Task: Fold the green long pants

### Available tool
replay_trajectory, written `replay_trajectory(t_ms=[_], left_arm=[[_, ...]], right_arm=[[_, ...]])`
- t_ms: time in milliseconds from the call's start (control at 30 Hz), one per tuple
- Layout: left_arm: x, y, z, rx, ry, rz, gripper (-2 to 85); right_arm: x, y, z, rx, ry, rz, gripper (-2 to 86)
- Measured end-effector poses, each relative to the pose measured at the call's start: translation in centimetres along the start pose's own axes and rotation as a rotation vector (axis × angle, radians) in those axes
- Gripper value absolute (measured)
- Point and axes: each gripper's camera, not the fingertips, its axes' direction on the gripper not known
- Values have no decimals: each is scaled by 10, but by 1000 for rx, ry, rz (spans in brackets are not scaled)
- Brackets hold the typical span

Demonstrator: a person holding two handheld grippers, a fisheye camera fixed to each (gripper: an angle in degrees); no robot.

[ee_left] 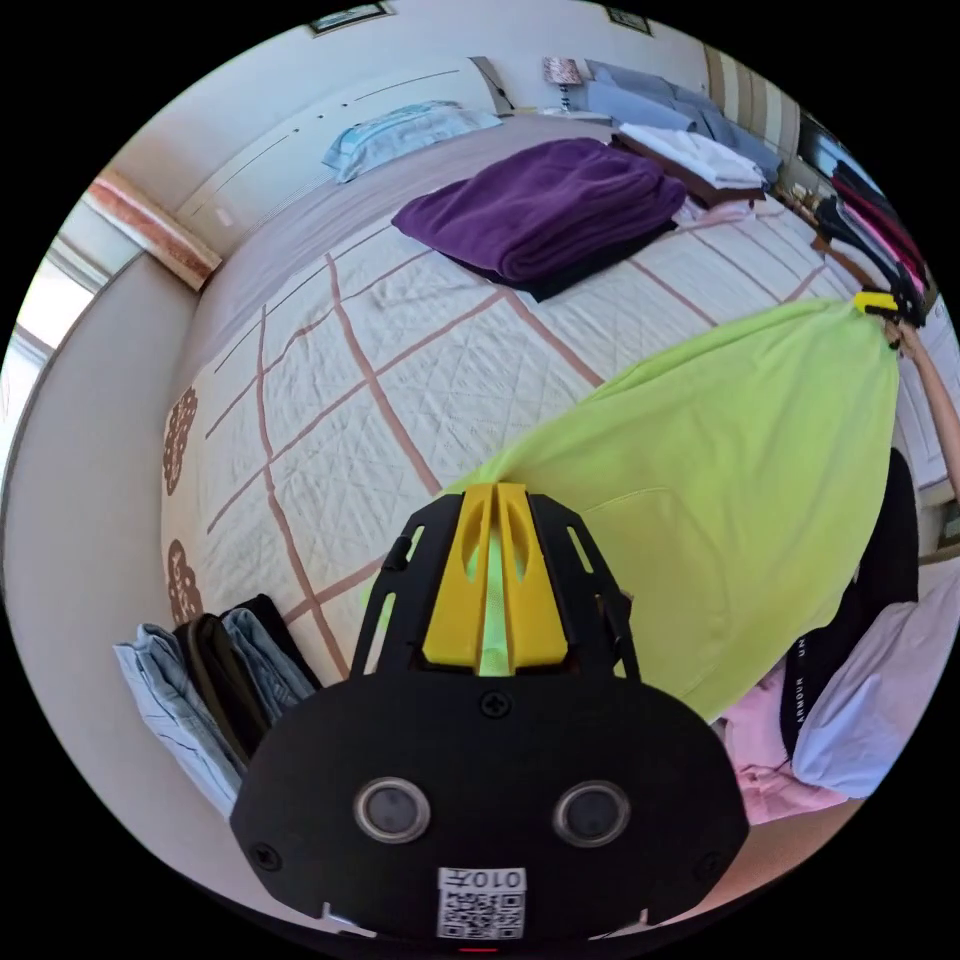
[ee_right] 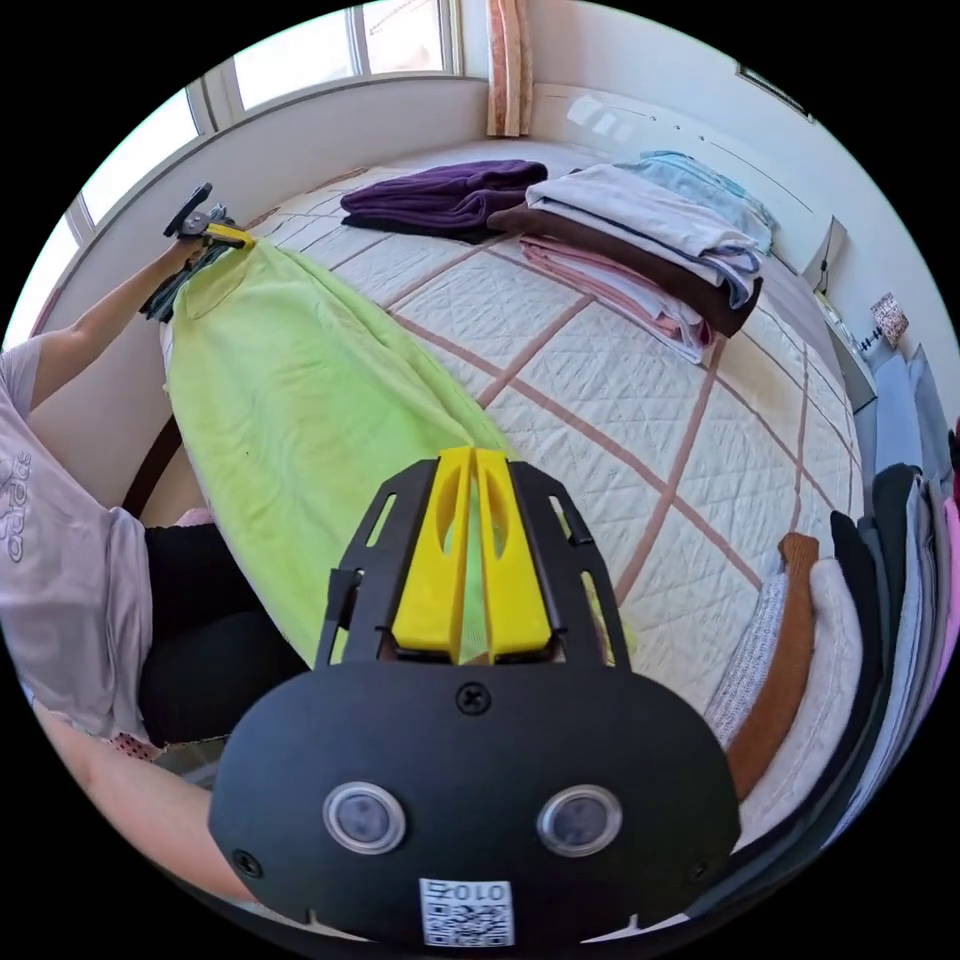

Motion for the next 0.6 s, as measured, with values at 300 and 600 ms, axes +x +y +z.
replay_trajectory(t_ms=[300, 600], left_arm=[[-37, 36, 33, 142, 169, -393, 13], [32, 121, -95, 447, 42, -407, 67]], right_arm=[[18, -5, 22, -27, 64, 249, 18], [-53, 46, -75, 215, 84, 307, 21]])
